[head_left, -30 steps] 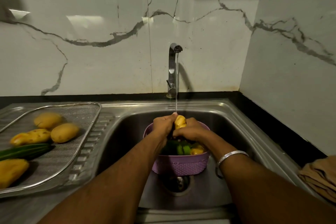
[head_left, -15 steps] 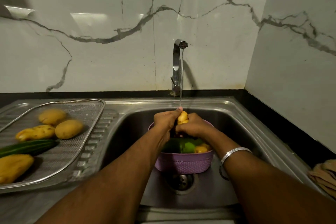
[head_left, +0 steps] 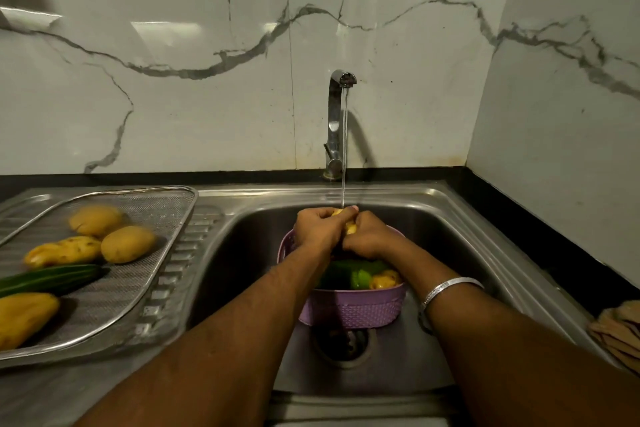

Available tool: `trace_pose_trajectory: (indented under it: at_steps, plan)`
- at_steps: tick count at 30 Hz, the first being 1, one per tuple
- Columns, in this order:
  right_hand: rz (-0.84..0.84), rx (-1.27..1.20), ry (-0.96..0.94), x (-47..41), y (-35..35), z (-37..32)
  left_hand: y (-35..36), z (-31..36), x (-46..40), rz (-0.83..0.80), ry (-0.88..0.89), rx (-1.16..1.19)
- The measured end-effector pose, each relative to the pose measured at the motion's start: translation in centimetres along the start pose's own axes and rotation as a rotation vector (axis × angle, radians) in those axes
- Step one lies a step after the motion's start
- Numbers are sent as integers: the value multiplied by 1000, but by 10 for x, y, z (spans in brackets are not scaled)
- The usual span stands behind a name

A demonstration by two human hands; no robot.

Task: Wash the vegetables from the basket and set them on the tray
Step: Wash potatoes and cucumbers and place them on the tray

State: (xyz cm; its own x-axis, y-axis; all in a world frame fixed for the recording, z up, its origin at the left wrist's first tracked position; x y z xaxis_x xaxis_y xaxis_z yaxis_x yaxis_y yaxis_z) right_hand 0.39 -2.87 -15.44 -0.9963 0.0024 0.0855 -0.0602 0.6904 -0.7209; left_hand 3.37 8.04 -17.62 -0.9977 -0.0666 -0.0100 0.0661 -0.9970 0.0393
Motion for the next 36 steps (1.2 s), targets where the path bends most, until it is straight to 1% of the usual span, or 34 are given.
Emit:
trace_pose_trajectory:
  at_steps: [2,4,5,7,9,10,12,16,19,21,24,26,29,31,33,36]
  plan:
    - [16,1,10,-4,3,1,-2,-1,-2,26,26,-41]
    - [12,2,-4,-3,3,1,-7,0,-2,11,-11,-9]
    - [-7,-6,-1,-2,2,1,-10,2,-1,-31,-52,36]
    - [-17,-38,30,2,-2,3,-12,7,5,-174,-143,148]
    - [27,-85,79,2,-7,7,-8,15,14,-313,-200,197]
    - [51,-106,95,3,-9,9,-5,17,17,-347,-213,200]
    - [58,-110,85,3,-10,11,1,17,18,-318,-218,223]
    - [1,-52,2,2,-5,3,-4,9,8,-138,-174,280]
    - [-1,-16,-18,1,-2,-3,-8,11,5,-82,-188,308]
    - [20,-44,-2,1,-4,-3,-10,11,3,-149,-192,264]
    - [38,-133,69,6,-10,4,-13,10,5,-380,-160,210]
    - [30,-149,95,7,-12,8,-12,9,6,-437,-112,181]
    - [31,-165,96,5,-13,7,-8,10,11,-368,-51,213]
    - [20,-161,47,4,-12,6,-6,7,8,-291,-46,220]
    - [8,-137,6,5,-11,2,-5,6,5,-218,-40,216]
    - [36,-83,-11,3,-8,-2,-2,5,2,-134,-6,178]
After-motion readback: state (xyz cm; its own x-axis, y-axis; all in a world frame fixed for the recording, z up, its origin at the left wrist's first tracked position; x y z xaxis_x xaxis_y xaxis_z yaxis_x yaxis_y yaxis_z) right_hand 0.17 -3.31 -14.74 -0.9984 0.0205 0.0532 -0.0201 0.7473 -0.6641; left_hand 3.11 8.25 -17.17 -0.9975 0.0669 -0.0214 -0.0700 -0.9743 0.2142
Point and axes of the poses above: each hand's wrist, its own x-axis away from the middle knuckle, its own y-axis out of the palm, z = x × y, the point moved 1 cm from there along -x, towards the middle knuckle, and after that the axes turned 6 degrees about x, right-handed, at the moved point
